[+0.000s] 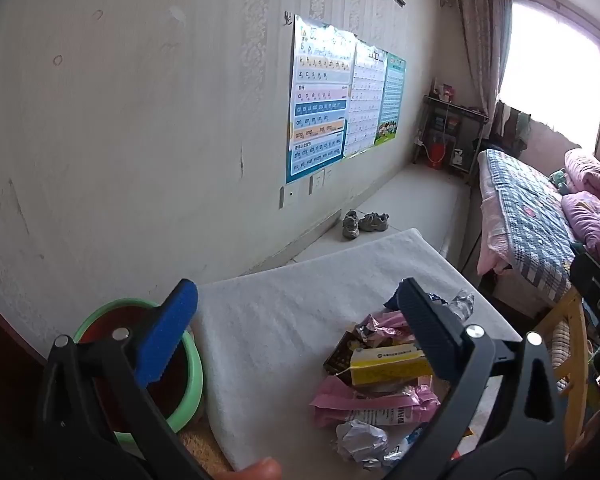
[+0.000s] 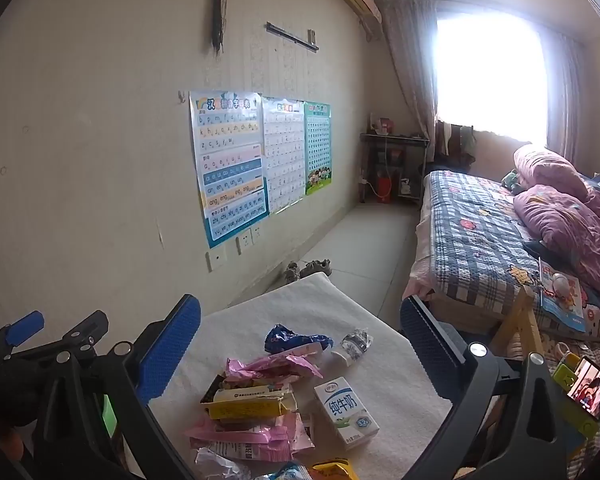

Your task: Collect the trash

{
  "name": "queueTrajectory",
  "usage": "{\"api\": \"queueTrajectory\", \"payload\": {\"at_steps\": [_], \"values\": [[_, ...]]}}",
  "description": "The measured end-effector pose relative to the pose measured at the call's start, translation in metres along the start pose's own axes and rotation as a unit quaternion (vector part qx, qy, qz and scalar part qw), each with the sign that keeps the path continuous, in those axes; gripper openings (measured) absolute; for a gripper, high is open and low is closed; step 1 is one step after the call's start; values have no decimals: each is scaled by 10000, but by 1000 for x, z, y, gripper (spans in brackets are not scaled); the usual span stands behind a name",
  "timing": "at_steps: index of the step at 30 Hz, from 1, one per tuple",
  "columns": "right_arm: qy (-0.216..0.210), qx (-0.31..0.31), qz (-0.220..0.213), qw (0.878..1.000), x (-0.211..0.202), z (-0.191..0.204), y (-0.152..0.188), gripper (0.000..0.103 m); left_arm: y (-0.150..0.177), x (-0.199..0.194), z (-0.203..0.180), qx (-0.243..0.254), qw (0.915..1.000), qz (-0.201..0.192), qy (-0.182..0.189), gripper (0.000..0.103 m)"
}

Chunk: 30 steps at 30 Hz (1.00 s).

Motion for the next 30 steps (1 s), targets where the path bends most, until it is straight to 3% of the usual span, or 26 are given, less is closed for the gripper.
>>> {"api": "queueTrajectory", "payload": {"at_steps": [30], "values": [[146, -10, 134, 9998, 4, -9, 0, 96, 9, 2, -2, 95, 9999, 132, 0, 98]]}}
Point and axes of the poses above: each gripper's, at about its wrist camera, not at the fingertips, and x roughly the way its jaws point, z to its left, y to its underside, the point moved 7 cm from there along x, roughly the way its jaws point, and after that the axes turned 2 degrees about x, right-handed, at the moved point
